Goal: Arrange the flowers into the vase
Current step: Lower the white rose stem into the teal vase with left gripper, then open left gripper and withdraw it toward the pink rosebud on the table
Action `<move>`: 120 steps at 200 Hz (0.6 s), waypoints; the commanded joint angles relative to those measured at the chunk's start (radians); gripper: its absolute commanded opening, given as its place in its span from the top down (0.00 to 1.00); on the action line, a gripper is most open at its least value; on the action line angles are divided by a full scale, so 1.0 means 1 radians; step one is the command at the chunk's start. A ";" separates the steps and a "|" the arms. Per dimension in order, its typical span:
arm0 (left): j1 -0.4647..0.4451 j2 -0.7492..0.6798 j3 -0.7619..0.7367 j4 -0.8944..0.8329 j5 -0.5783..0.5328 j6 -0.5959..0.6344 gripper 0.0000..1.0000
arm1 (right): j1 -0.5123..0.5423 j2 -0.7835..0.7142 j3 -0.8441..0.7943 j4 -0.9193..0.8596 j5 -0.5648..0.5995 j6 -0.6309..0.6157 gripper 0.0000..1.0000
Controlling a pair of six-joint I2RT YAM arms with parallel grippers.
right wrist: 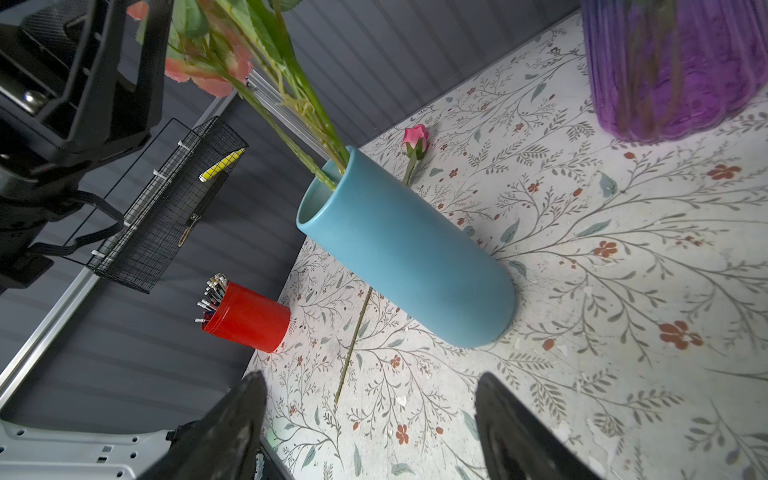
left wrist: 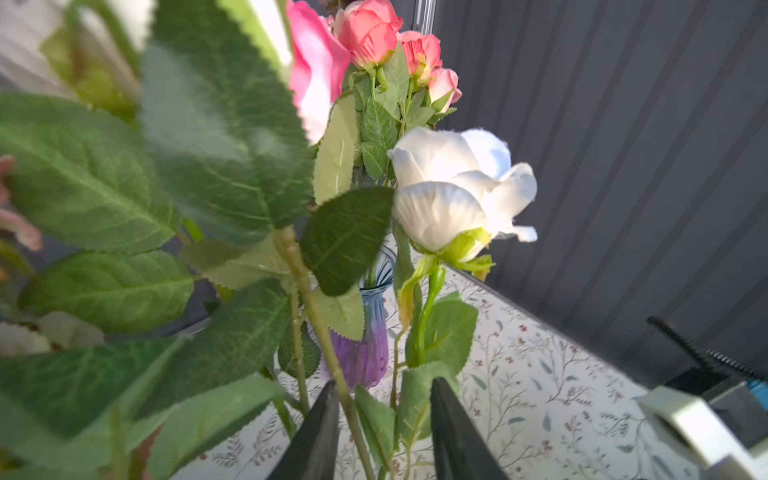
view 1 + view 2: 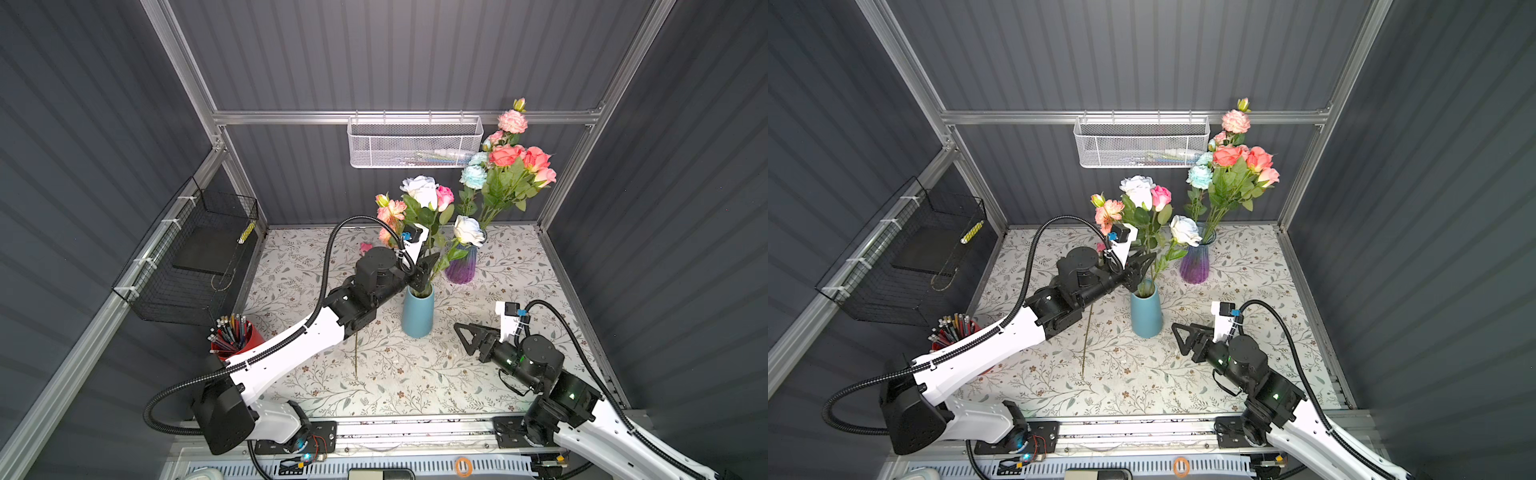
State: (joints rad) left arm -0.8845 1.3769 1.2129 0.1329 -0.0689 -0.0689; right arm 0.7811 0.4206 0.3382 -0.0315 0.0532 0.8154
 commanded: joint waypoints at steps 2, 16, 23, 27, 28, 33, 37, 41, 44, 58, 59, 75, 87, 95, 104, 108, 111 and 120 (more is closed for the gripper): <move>-0.019 0.006 0.055 -0.077 0.008 0.021 0.48 | -0.005 -0.006 -0.001 -0.002 0.000 0.010 0.20; -0.026 -0.012 0.052 -0.109 0.011 0.025 0.43 | -0.005 -0.006 0.002 -0.003 -0.001 0.010 0.20; -0.031 -0.025 0.047 -0.125 0.008 0.025 0.41 | -0.005 -0.007 0.004 -0.003 -0.003 0.010 0.20; -0.033 -0.034 0.044 -0.133 0.005 0.021 0.40 | -0.005 -0.007 0.004 -0.002 -0.003 0.010 0.20; -0.033 -0.038 0.043 -0.136 0.005 0.020 0.40 | -0.005 -0.007 0.004 -0.002 -0.004 0.010 0.20; -0.033 -0.048 0.038 -0.150 0.004 0.018 0.39 | -0.005 -0.007 0.005 -0.003 -0.004 0.010 0.20; -0.034 -0.063 0.035 -0.162 0.003 0.017 0.39 | -0.005 -0.006 0.005 -0.004 -0.004 0.009 0.20; -0.035 -0.072 0.032 -0.174 0.001 0.016 0.39 | -0.004 -0.007 0.006 -0.004 -0.006 0.010 0.20; -0.037 -0.082 0.030 -0.183 -0.003 0.015 0.38 | -0.004 -0.006 0.007 -0.004 -0.006 0.010 0.20; -0.039 -0.134 0.020 -0.229 -0.006 0.007 0.38 | -0.004 -0.008 0.008 -0.005 -0.006 0.008 0.20; -0.040 -0.139 0.019 -0.232 -0.005 0.006 0.38 | -0.004 -0.008 0.008 -0.005 -0.005 0.008 0.20; -0.040 -0.214 -0.003 -0.294 -0.013 0.003 0.38 | -0.005 -0.009 0.013 -0.009 -0.002 0.005 0.20; -0.040 -0.282 -0.036 -0.340 -0.038 -0.005 0.38 | -0.005 -0.011 0.020 -0.017 -0.002 -0.002 0.20; -0.040 -0.330 -0.070 -0.369 -0.067 -0.021 0.39 | -0.005 -0.011 0.024 -0.025 0.002 -0.007 0.20; -0.039 -0.394 -0.121 -0.395 -0.118 -0.046 0.39 | -0.006 -0.015 0.028 -0.035 0.009 -0.011 0.20; -0.039 -0.421 -0.146 -0.409 -0.144 -0.063 0.39 | -0.005 -0.017 0.028 -0.038 0.010 -0.012 0.20; -0.039 -0.441 -0.168 -0.420 -0.165 -0.079 0.39 | -0.006 -0.018 0.027 -0.041 0.012 -0.012 0.20; -0.039 -0.497 -0.227 -0.450 -0.245 -0.123 0.39 | -0.005 -0.023 0.026 -0.045 0.014 -0.014 0.19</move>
State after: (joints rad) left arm -0.9176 0.9840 1.1133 -0.1703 -0.1440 -0.0940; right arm 0.7803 0.4156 0.3393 -0.0429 0.0532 0.8207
